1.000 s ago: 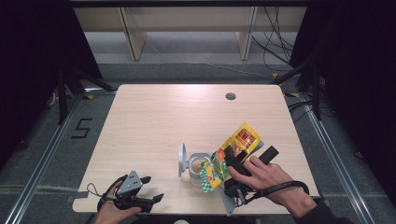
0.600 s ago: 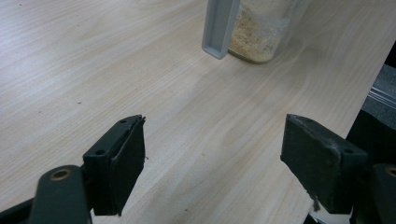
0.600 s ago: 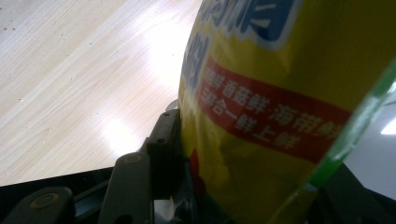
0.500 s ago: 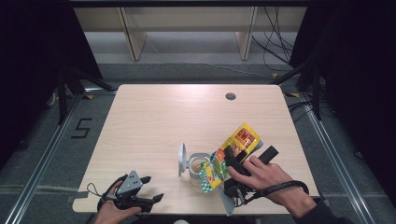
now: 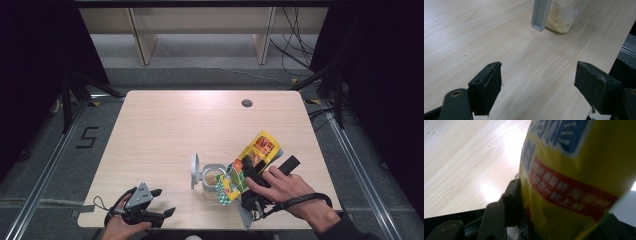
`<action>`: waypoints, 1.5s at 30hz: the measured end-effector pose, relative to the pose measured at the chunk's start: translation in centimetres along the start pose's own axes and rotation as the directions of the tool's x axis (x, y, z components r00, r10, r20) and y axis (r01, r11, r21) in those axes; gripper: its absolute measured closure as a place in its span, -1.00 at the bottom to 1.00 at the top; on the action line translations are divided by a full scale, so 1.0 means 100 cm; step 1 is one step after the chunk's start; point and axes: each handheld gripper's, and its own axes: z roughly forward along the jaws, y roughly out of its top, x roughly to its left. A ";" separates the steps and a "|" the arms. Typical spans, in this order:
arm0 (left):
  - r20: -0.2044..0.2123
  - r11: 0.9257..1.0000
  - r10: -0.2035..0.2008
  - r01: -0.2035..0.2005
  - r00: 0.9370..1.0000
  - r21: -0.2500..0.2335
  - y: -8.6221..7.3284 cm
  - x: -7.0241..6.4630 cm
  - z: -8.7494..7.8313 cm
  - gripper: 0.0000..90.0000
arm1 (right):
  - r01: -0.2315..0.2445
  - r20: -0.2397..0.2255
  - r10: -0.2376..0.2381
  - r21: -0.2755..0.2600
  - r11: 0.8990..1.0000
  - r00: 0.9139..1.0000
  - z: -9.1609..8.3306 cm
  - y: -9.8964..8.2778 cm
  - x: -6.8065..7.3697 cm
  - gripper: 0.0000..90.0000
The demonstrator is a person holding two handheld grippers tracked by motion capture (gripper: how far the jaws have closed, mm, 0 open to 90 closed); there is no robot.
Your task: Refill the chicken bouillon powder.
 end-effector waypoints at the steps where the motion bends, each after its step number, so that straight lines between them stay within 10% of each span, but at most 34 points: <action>1: 0.004 1.000 -0.003 0.003 1.000 -0.003 0.000 0.000 0.000 -0.53 | 0.001 0.005 -0.001 0.001 1.000 1.000 0.000 0.000 0.000 0.22; 12: 0.007 1.000 0.013 -0.013 1.000 0.025 0.000 0.001 -0.001 -0.53 | -0.079 0.001 0.079 0.021 0.997 0.997 0.004 0.005 0.002 0.26; 45: 0.004 1.000 -0.004 0.004 1.000 0.028 0.000 0.001 -0.001 -0.53 | -0.088 0.016 0.088 0.026 0.996 0.996 0.005 0.004 0.001 0.27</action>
